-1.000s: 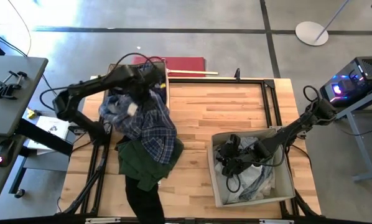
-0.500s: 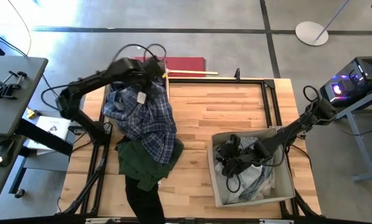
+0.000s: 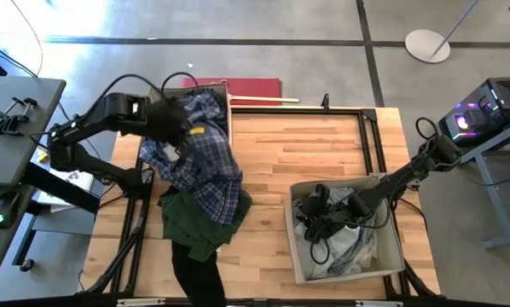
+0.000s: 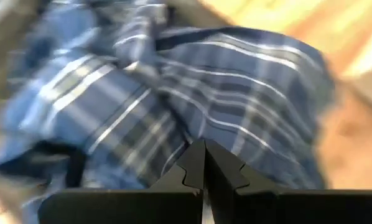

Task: Sort clothes
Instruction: Put the blue shirt into the top laundry bin

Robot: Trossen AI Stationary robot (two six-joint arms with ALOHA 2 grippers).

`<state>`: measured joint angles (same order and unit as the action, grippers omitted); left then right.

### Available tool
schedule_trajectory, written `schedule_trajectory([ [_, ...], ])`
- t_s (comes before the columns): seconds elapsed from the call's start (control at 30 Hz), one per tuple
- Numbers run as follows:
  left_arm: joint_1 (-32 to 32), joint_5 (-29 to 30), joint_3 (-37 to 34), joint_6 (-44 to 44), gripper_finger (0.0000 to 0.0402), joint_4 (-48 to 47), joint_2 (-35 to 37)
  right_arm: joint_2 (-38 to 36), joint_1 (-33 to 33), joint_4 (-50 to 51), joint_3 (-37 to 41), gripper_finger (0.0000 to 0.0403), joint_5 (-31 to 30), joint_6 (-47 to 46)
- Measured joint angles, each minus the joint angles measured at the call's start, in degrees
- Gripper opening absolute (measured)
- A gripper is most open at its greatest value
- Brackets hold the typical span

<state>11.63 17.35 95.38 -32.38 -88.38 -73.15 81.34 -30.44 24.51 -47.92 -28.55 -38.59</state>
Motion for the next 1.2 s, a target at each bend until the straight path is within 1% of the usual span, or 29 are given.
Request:
schedule_trajectory([
  [0.07,0.2,4.5,-0.6,-0.8,0.0000,-1.5,-0.7,0.0,0.0,0.0,0.0,0.0151,-0.3,0.0],
  [0.13,2.4,4.9,-3.2,1.0,0.0000,0.0,-1.2,0.0,0.0,0.0,0.0,0.0151,-0.4,-0.1],
  [0.23,7.5,2.5,-10.4,6.1,0.0000,7.1,-2.0,0.0,0.0,-0.3,0.0,0.0151,-0.5,-0.2],
  [0.33,15.0,0.7,-19.2,11.2,0.0000,15.1,-3.3,0.0,0.0,-0.4,0.0,0.0151,-0.5,-0.2],
  [0.4,20.4,1.8,-25.1,13.4,0.0000,21.5,-4.7,0.0,0.0,-0.5,0.0,0.0151,-0.5,-0.2],
  [0.47,25.1,5.3,-30.8,14.2,0.0000,28.4,-6.6,0.0,0.0,-0.6,0.0,0.0151,-0.4,-0.2],
  [0.5,27.2,5.9,-33.2,15.2,0.0000,30.8,-7.9,0.0,0.0,-0.7,0.0,0.0151,-0.4,-0.2],
  [0.57,30.5,5.6,-37.0,18.1,0.0000,34.0,-10.9,0.0,0.0,-0.8,0.0,0.0151,-0.4,-0.2],
  [0.63,32.6,5.2,-38.9,19.6,0.0000,35.1,-13.9,0.0,0.0,-0.8,0.0,0.0151,-0.3,-0.1],
  [0.73,33.8,5.6,-38.7,21.7,0.0000,34.3,-16.5,0.0,0.0,-0.9,0.0,0.0151,-0.4,0.0],
  [0.8,33.5,6.5,-37.2,23.3,0.0005,32.8,-16.5,0.0,0.0,-0.9,0.0,0.0151,-0.5,0.1],
  [0.87,32.9,6.9,-34.2,24.3,0.0018,30.5,-15.5,0.0,0.0,-0.9,0.0,0.0151,-0.5,0.1],
  [1.0,31.9,7.4,-24.4,24.8,0.0064,25.2,-11.8,0.0,0.0,-0.9,0.0,0.0151,-0.5,0.0],
  [1.13,30.0,8.2,-14.9,24.3,0.0123,18.9,-8.2,0.0,0.0,-0.9,0.0,0.0151,-0.6,0.0],
  [1.2,28.9,8.0,-11.0,22.6,0.0152,15.1,-6.4,0.0,0.0,-0.9,0.0,0.0151,-0.7,0.0],
])
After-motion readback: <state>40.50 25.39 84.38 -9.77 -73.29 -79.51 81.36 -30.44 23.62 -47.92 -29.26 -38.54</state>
